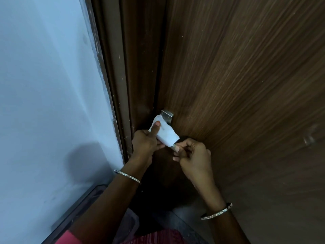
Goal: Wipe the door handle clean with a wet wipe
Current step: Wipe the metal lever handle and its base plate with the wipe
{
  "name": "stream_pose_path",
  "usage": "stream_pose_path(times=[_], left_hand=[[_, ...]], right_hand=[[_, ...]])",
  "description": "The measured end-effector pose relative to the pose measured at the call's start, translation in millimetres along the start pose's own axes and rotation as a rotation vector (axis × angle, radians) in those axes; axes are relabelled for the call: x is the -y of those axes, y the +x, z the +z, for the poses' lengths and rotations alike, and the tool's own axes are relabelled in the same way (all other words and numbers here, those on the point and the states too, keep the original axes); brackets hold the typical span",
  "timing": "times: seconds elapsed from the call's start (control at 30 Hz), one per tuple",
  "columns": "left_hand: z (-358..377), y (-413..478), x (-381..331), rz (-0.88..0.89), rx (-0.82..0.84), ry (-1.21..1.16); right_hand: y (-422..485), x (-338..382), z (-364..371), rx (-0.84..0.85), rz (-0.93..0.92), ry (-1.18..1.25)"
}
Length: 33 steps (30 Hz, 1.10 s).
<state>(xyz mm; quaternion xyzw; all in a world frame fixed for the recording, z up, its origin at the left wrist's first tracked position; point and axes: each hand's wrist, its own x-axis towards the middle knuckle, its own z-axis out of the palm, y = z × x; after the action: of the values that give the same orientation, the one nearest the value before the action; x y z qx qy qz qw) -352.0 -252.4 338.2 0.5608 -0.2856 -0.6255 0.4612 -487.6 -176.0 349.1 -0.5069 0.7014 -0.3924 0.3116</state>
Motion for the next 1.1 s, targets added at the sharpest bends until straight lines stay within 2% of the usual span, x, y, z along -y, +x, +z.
stream_pose_path(times=[0.1, 0.2, 0.3, 0.37, 0.5, 0.7, 0.8, 0.97, 1.1], left_hand=[[-7, 1, 1, -0.059, 0.076, -0.017], [-12, 2, -5, -0.196, 0.172, -0.042], [-11, 2, -10, -0.255, 0.168, -0.058], [-5, 3, -11, -0.189, 0.105, -0.073], [10, 1, -8, 0.004, -0.132, -0.027], [24, -9, 4, 0.313, -0.323, 0.087], [23, -13, 7, 0.403, -0.338, 0.072], [17, -17, 11, 0.381, -0.283, 0.017], [8, -8, 6, 0.225, -0.247, -0.022]], right_hand=[[-2, 2, 0, -0.013, -0.012, -0.032], [-3, 3, 1, -0.007, -0.026, -0.066], [-1, 4, 1, -0.004, -0.02, -0.097], [-1, 6, 0, 0.004, -0.012, -0.096], [-3, 10, -3, 0.008, -0.025, -0.123], [-6, 17, -6, 0.007, -0.029, -0.167], [-8, 20, -6, 0.016, -0.023, -0.162], [-9, 21, -6, 0.003, -0.021, -0.18], [-8, 21, -5, 0.008, 0.001, -0.163]])
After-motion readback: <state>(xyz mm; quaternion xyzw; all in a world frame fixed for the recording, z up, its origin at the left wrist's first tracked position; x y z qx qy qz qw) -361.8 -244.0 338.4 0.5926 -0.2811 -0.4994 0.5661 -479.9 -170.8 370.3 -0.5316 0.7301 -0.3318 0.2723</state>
